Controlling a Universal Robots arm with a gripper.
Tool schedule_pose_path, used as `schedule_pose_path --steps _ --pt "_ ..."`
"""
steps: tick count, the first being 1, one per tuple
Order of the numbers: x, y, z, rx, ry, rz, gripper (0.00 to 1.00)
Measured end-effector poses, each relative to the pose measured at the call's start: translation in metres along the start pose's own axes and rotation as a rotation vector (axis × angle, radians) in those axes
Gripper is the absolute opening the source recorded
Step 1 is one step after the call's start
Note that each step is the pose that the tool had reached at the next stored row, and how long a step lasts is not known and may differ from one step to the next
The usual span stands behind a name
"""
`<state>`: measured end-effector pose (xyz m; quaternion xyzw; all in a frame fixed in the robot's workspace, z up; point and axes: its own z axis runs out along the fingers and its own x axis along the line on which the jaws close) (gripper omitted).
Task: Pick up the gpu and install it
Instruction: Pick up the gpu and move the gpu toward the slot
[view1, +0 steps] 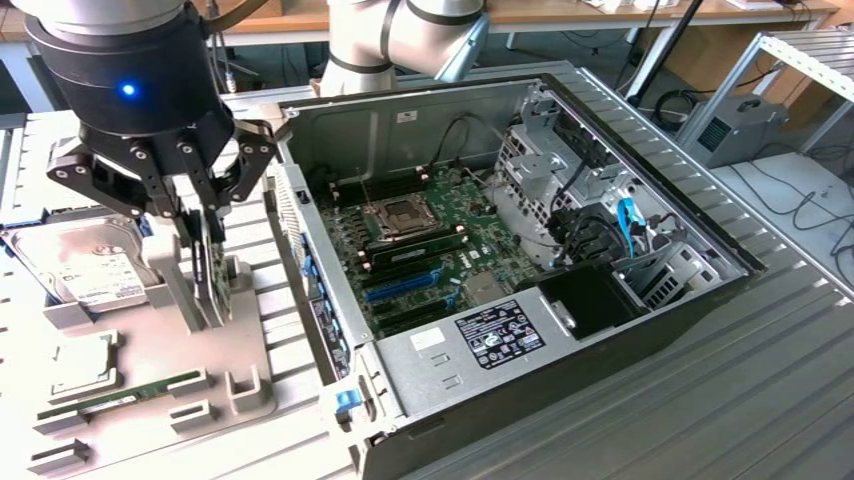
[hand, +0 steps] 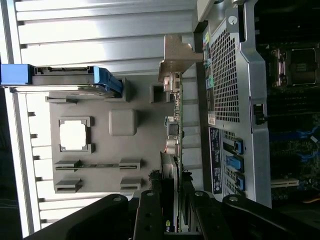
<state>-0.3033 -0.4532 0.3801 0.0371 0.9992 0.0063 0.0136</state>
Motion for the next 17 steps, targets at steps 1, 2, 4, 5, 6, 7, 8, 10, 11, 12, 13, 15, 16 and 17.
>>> schedule_pose_path --steps 1,2,4,5,6,7,8,10,11,12,13,15,16,17 --pt "0.0000 0.0000 -0.0006 -0.0001 -0.0001 0.000 0.26" --pt "0.0000 0.0000 -0.0011 0.0000 0.0000 0.000 0.26" --pt "0.0000 0.0000 -0.0022 -0.0001 -0.0001 0.000 0.26" --pt "-0.0001 0.0000 -0.0027 0.0000 0.0000 0.000 0.26" --pt "-0.0001 0.0001 -0.0031 0.0000 0.0000 0.000 0.26" --pt "-0.0001 0.0001 -0.0034 -0.0001 0.0000 0.000 0.26" --pt "-0.0001 0.0001 -0.0039 0.0000 0.0000 0.000 0.26" --pt "-0.0001 0.0001 -0.0048 0.0000 0.0000 0.000 0.26" --pt "-0.0001 0.0001 -0.0054 0.0000 0.0000 0.000 0.26" --pt "-0.0001 0.0001 -0.0059 0.0000 0.0000 0.000 0.26" --pt "-0.0002 0.0001 -0.0064 0.0000 0.0000 0.000 0.26" --pt "-0.0002 0.0001 -0.0078 0.0000 0.0000 0.000 0.26" --pt "-0.0002 0.0001 -0.0083 0.0000 0.0000 0.000 0.26" --pt "-0.0002 0.0001 -0.0089 -0.0001 0.0000 0.000 0.26"
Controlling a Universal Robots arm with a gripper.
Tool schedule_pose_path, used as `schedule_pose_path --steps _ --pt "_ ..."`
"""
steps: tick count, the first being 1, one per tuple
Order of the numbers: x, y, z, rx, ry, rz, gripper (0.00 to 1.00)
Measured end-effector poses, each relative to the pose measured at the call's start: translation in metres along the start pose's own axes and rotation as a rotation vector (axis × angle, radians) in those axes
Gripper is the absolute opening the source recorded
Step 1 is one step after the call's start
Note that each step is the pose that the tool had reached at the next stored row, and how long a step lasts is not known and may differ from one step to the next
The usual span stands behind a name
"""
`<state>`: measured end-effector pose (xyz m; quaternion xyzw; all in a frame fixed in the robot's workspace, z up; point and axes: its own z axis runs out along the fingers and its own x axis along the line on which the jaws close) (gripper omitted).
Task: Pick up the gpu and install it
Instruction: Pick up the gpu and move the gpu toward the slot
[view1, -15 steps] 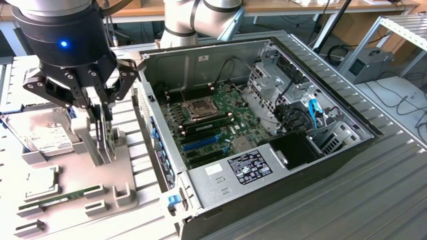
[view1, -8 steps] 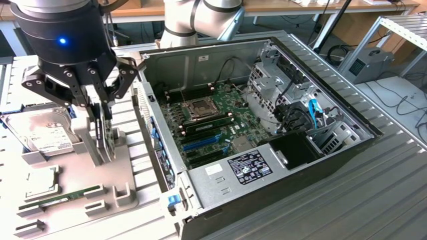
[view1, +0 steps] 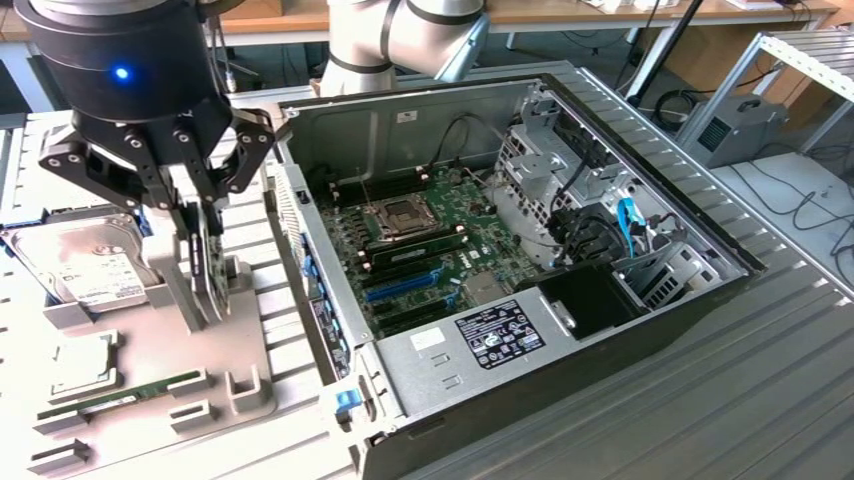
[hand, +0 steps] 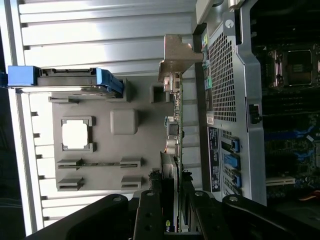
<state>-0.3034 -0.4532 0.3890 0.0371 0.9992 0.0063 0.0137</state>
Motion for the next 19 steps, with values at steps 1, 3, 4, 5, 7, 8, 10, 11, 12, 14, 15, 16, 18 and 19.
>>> schedule_pose_path --steps 1,3,4,5,7,8,10,11,12,14,15,16,18,19 --pt "0.000 0.0000 -0.0007 0.0000 0.0000 0.000 0.26" --pt "0.000 0.0000 -0.0018 0.0001 0.0000 0.000 0.26" --pt "0.000 0.0000 -0.0023 0.0000 0.0000 0.000 0.26" --pt "0.000 0.0000 -0.0033 0.0001 0.0000 0.000 0.26" --pt "0.000 0.0001 -0.0044 0.0001 0.0000 0.000 0.26" --pt "0.000 0.0001 -0.0049 0.0001 0.0001 0.000 0.26" --pt "0.000 0.0001 -0.0060 0.0001 0.0001 0.000 0.26" --pt "0.000 0.0001 -0.0065 0.0001 0.0000 0.000 0.26" --pt "0.000 0.0001 -0.0070 0.0000 0.0000 0.000 0.26" --pt "0.000 0.0001 -0.0081 0.0000 0.0000 0.000 0.26" --pt "0.000 0.0001 -0.0086 0.0000 0.0000 0.000 0.26" --pt "0.000 0.0001 -0.0093 0.0000 0.0000 0.000 0.26" --pt "0.000 0.0001 -0.0105 0.0000 0.0000 0.000 0.26" --pt "0.000 0.0001 -0.0109 0.0000 0.0000 0.000 0.26"
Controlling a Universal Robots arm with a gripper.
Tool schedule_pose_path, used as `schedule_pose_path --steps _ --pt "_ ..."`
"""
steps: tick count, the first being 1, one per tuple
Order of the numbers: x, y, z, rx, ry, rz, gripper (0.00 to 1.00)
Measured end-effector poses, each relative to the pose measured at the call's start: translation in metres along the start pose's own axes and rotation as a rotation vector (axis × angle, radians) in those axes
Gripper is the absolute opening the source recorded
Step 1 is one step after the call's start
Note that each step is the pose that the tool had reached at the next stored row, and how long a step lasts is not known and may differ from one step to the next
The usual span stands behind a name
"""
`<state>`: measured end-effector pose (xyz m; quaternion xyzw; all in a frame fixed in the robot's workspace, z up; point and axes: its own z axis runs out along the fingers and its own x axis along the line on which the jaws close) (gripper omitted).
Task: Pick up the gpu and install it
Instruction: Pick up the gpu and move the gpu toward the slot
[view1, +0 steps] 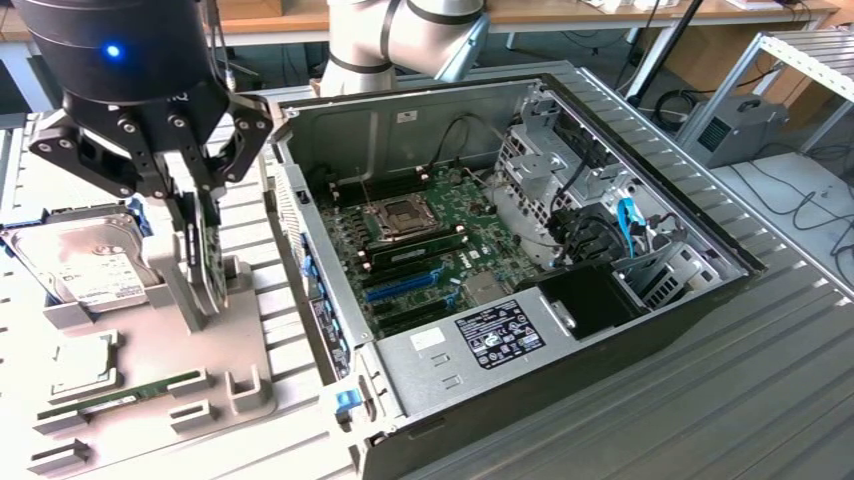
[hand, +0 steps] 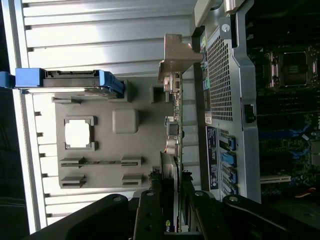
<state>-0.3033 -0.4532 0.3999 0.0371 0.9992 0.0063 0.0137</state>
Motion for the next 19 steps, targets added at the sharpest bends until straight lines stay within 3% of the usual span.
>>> schedule_pose_path --steps 19 --pt "-0.0002 0.0001 -0.0073 0.0001 0.0001 0.000 0.26"
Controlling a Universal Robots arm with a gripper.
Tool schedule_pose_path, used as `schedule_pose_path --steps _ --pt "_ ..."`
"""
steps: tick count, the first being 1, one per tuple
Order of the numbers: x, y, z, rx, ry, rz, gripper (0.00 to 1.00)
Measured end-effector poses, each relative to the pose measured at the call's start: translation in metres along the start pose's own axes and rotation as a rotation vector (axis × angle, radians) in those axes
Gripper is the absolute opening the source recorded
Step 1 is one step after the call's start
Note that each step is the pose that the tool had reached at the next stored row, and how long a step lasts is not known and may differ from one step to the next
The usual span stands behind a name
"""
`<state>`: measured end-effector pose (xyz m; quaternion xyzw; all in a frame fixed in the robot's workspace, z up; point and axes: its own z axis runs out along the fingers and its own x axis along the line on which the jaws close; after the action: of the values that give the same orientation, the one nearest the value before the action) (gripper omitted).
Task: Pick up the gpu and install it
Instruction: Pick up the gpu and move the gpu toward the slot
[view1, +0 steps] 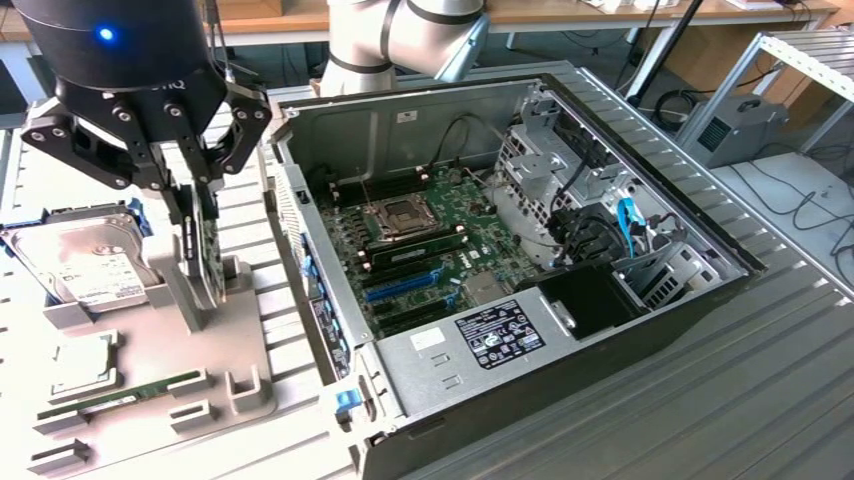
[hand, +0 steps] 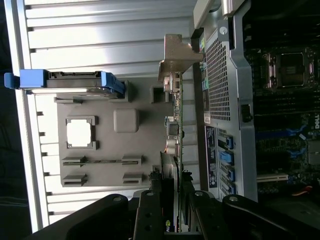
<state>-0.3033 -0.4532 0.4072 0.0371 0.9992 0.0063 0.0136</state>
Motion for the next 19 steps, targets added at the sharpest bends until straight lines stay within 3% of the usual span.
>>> schedule_pose_path --steps 19 --pt "-0.0002 0.0001 -0.0086 0.0000 0.0000 0.000 0.26"
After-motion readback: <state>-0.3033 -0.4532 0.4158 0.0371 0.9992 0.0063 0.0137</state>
